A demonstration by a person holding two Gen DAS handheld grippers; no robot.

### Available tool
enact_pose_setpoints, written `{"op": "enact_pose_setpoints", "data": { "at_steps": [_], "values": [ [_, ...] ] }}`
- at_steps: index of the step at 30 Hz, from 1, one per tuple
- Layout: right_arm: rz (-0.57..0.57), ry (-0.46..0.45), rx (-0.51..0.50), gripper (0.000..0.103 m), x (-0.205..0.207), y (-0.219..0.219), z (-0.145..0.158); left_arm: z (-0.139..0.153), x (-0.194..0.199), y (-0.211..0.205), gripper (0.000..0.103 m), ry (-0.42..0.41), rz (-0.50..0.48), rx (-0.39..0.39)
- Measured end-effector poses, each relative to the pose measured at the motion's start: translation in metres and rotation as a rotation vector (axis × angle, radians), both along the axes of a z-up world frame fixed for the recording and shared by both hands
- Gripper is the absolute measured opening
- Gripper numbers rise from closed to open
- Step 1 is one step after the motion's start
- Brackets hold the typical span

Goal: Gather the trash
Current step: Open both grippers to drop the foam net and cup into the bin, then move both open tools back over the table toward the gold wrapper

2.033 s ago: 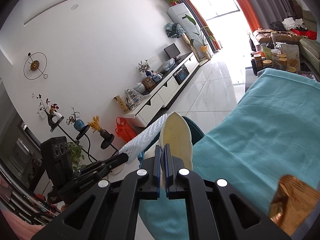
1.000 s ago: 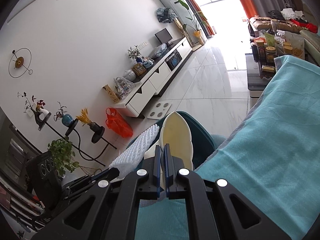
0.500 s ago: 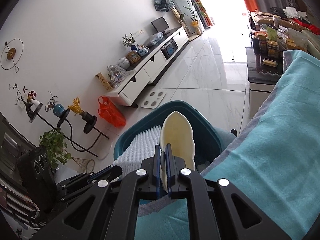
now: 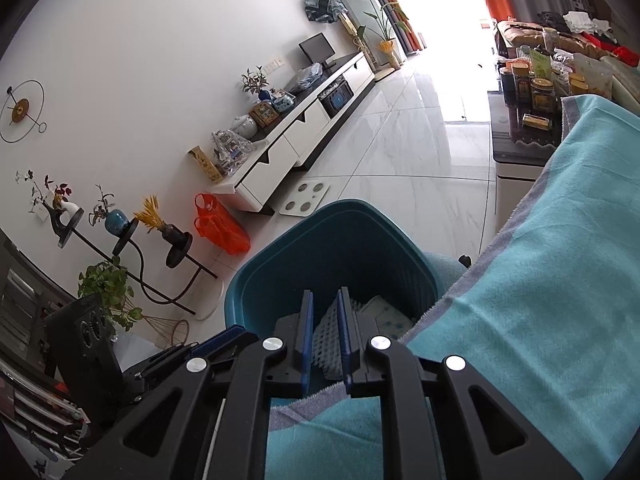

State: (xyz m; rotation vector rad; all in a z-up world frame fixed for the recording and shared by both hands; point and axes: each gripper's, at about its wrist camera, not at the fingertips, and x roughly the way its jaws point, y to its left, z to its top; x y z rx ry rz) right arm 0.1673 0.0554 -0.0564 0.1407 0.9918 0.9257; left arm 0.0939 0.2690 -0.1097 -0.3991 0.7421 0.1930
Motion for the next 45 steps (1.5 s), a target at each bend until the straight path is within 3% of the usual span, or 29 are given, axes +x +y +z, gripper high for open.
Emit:
{"op": "enact_pose_setpoints", "data": {
  "at_steps": [10, 16, 27, 33, 39, 45],
  "values": [
    [0.034, -0.147, 0.05, 0.022, -0.034, -0.039, 0.046, 0.049, -0.025, -0.045, 0.045, -0.145, -0.09, 0.083],
    [0.008, -0.26, 0.082, 0.028, -0.06, -0.093, 0.073, 0.07, -0.027, -0.088, 0.05, -0.204, -0.205, 0.072],
    [-0.249, -0.319, 0.047, 0.033, -0.077, -0.233, 0.083, 0.063, -0.019, -0.179, 0.056, -0.202, -0.434, 0.004],
    [-0.46, -0.287, -0.006, 0.034, -0.081, -0.317, 0.068, 0.058, -0.01, -0.228, 0.06, -0.183, -0.557, 0.003],
    [-0.664, -0.247, -0.048, 0.037, -0.087, -0.386, 0.047, 0.051, -0.002, -0.264, 0.065, -0.148, -0.619, -0.002],
    [-0.752, -0.222, -0.05, 0.04, -0.096, -0.428, 0.03, 0.042, 0.01, -0.274, 0.066, -0.1, -0.632, -0.027]
  ]
}}
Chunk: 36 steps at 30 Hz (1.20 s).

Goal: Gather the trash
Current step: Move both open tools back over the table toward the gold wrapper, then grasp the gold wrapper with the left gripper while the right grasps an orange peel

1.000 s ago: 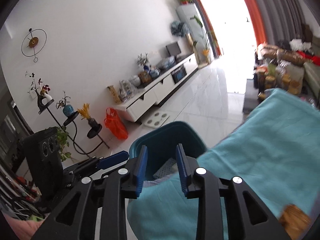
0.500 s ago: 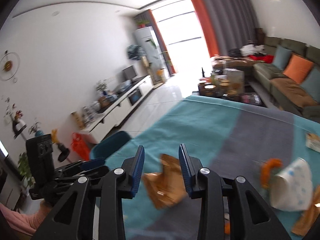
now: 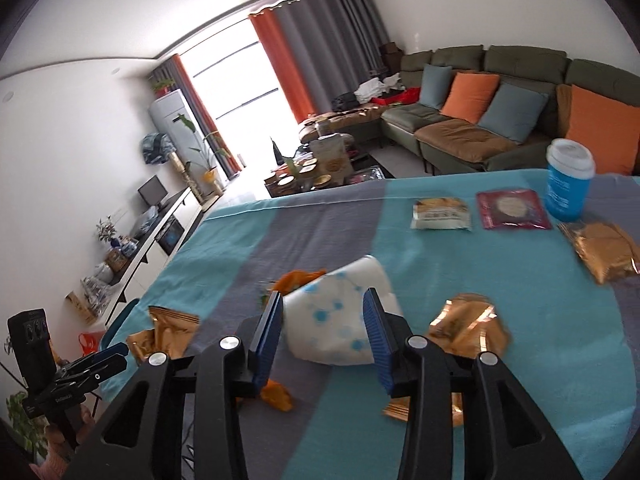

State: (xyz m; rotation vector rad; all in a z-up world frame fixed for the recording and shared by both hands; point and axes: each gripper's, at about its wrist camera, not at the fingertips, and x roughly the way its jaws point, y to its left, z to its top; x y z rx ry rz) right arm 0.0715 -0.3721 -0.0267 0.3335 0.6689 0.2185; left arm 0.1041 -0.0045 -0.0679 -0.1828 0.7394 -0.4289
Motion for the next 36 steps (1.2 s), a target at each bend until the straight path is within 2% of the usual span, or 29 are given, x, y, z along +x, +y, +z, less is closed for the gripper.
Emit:
{"op": "enact_pose_setpoints", "data": {
  "at_steps": [6, 11, 16, 18, 20, 24, 30, 36],
  "values": [
    [0.009, 0.02, 0.02, 0.041, -0.004, -0.009, -0.009, -0.007, 0.012, 0.0, 0.066, 0.048, 0.004, -0.032],
    [0.153, 0.037, 0.027, 0.041, -0.021, 0.015, -0.022, -0.013, 0.024, -0.001, 0.06, 0.089, 0.008, -0.053],
    [0.225, 0.095, 0.03, 0.041, -0.017, 0.036, -0.038, -0.019, 0.031, -0.002, 0.045, 0.127, -0.005, -0.078],
    [0.228, 0.117, 0.027, 0.043, -0.013, 0.039, -0.043, -0.021, 0.033, -0.002, 0.04, 0.137, -0.01, -0.088],
    [0.228, 0.128, 0.03, 0.049, -0.01, 0.04, -0.043, -0.023, 0.035, -0.002, 0.035, 0.148, -0.012, -0.101],
    [0.235, 0.14, 0.025, 0.049, -0.006, 0.043, -0.042, -0.027, 0.036, -0.002, 0.023, 0.156, -0.014, -0.11],
    [0.25, 0.147, 0.008, 0.047, -0.004, 0.048, -0.042, -0.024, 0.032, -0.004, 0.022, 0.123, -0.011, -0.078],
    [0.259, 0.156, -0.001, 0.037, -0.002, 0.05, -0.043, -0.017, 0.026, -0.008, 0.021, 0.085, -0.009, -0.044]
  ]
}}
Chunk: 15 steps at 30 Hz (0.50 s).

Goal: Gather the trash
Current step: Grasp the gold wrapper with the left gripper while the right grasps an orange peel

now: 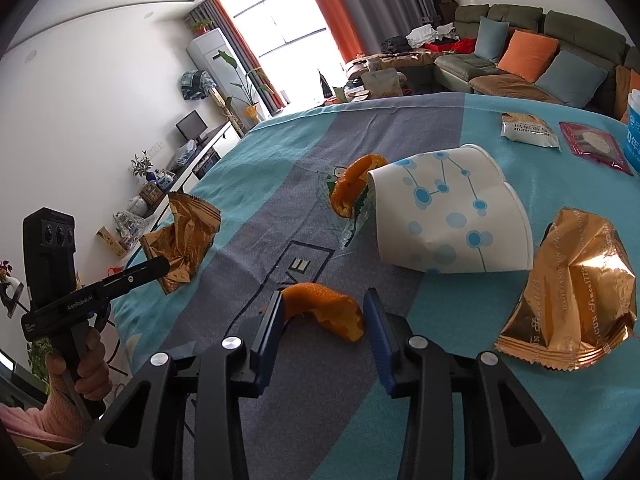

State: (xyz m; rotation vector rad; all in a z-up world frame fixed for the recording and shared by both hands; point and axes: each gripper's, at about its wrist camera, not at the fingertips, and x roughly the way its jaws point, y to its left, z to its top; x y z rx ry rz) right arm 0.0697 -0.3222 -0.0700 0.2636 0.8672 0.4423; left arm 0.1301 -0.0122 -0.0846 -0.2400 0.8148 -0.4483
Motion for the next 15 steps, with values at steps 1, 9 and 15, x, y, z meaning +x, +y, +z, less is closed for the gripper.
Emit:
{"op": "enact_pose_setpoints", "data": {
  "at_steps": [1, 9, 15],
  "values": [
    [0.001, 0.001, -0.001, 0.034, 0.002, 0.0, 0.0, 0.001, -0.001, 0.0, 0.021, -0.005, 0.001, 0.005],
    [0.024, 0.01, -0.017, 0.018, 0.004, 0.001, -0.003, 0.005, -0.009, 0.004, 0.021, -0.025, 0.006, 0.018],
    [0.036, 0.003, -0.003, 0.014, 0.004, 0.005, -0.001, 0.006, -0.013, 0.011, 0.021, -0.031, 0.021, 0.015]
  ]
}}
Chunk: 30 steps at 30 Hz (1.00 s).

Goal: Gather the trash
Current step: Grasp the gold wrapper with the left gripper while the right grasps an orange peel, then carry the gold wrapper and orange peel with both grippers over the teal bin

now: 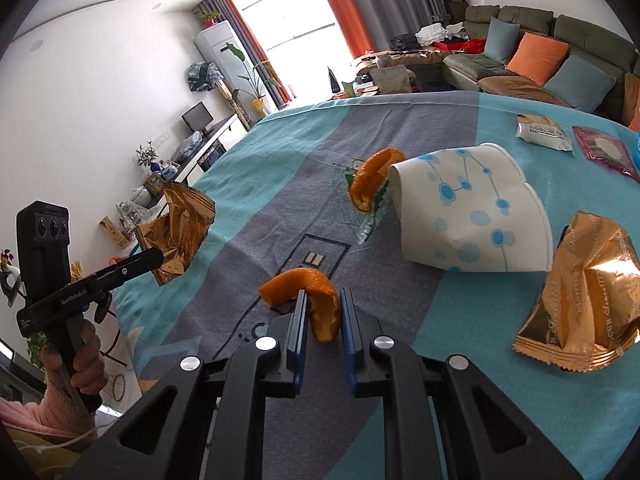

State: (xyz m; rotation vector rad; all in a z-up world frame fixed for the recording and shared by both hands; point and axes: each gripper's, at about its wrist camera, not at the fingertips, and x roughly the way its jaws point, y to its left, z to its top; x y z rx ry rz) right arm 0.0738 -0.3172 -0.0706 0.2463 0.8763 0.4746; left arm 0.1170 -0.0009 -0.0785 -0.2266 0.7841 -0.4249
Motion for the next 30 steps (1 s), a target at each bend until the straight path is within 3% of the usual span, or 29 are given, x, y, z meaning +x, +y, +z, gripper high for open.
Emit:
{"op": "enact_pose_setpoints", "data": {
  "at_steps": [12, 30],
  "values": [
    [0.031, -0.018, 0.078, 0.013, 0.0, 0.016, 0.01, 0.008, -0.013, 0.018, 0.02, -0.027, 0.039, 0.004],
    [0.149, -0.06, 0.132, 0.013, 0.007, 0.074, 0.027, 0.026, -0.035, 0.053, 0.02, -0.082, 0.124, 0.028]
  ]
}}
